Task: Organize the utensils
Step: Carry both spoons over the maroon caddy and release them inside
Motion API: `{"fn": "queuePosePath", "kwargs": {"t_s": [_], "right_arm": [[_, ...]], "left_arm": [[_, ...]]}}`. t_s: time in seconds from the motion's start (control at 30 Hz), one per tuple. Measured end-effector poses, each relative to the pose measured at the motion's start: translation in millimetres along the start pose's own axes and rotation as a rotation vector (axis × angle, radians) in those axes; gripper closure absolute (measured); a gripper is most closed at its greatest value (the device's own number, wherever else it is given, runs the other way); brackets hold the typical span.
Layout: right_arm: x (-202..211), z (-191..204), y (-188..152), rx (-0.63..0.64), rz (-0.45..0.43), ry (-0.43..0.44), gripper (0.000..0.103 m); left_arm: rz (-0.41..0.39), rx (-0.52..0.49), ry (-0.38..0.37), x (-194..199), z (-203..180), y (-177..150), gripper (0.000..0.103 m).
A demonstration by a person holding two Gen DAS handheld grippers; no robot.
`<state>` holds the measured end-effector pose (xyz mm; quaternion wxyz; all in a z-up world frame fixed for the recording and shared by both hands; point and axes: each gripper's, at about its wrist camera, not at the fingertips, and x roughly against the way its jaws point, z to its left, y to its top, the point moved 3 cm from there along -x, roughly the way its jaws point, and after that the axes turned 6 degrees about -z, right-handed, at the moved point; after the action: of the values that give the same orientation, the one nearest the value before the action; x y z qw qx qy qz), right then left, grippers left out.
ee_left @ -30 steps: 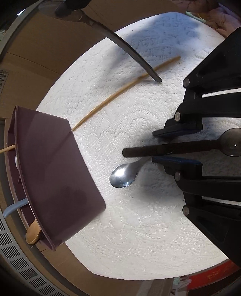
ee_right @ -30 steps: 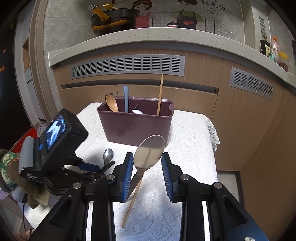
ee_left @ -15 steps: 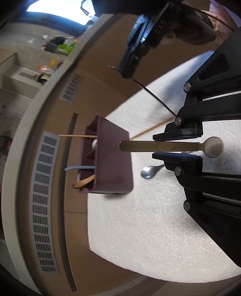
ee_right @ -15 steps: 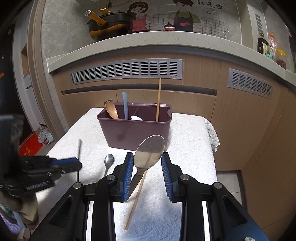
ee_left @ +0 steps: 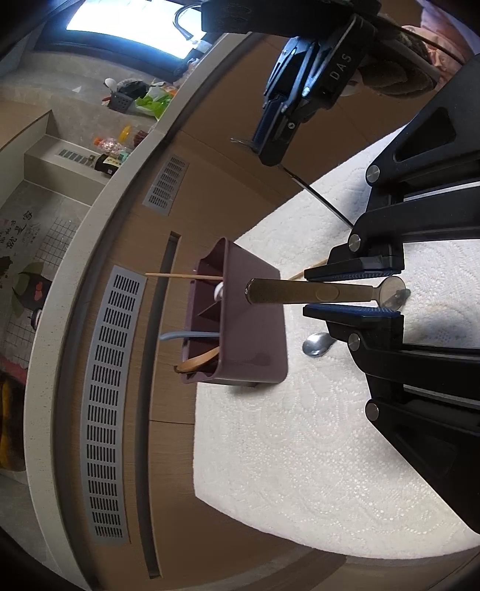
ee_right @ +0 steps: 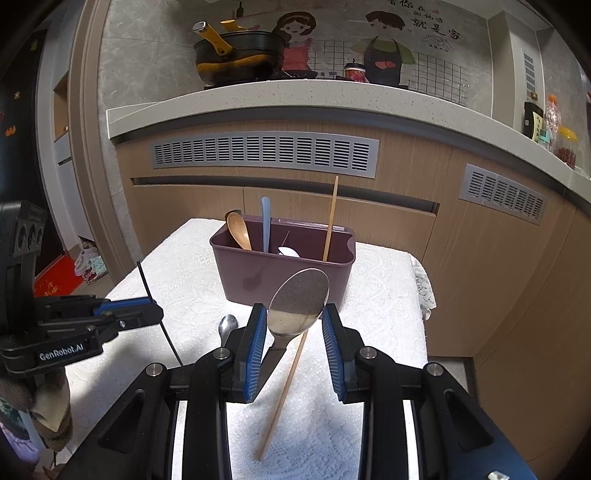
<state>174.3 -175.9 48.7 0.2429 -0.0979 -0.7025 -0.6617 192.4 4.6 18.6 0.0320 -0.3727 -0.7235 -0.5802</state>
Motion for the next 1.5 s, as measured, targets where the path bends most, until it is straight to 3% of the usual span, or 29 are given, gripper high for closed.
{"fn": "queuePosePath", "kwargs": {"t_s": [0.13,0.23,0.4,0.53,0.73,1.1,1.17,1.23,1.33,1.5], "right_arm": [[0,2,4,0.014,-0.010,-0.011,0.075],[0,1,16,0.024,-0.031,-0.016,0.076],[20,-6,85,0.078,-0.191,-0.043,0.076],[17,-10,139,0.134,-0.292,-0.117,0.076],[-42,-18,153,0.159,-0.214,-0.161,0.076],[-134,-32,104,0.132,0.018,-0.119,0.075],[-144,-33,97,0.137,0.064,-0.101,0.070],[-149,-33,91,0.138,0.084,-0.095,0.048],[-140,-37,86,0.122,0.052,-0.103,0.034],[-115,-46,71,0.061,0.017,-0.110,0.016]], "left_arm": [[-0.034,-0.011,-0.001,4,-2,14,0.091],[-0.090,-0.042,-0.003,10,-12,43,0.091],[-0.262,-0.149,0.002,25,-35,122,0.091],[-0.305,-0.159,0.009,6,-32,159,0.091],[-0.247,-0.116,0.039,-50,-9,168,0.091],[-0.100,-0.059,0.065,-119,18,142,0.089],[-0.082,-0.049,0.071,-123,21,137,0.086],[-0.073,-0.042,0.074,-124,22,134,0.072],[-0.087,-0.039,0.094,-114,23,124,0.051],[-0.081,-0.024,0.121,-92,24,101,0.043]]}}
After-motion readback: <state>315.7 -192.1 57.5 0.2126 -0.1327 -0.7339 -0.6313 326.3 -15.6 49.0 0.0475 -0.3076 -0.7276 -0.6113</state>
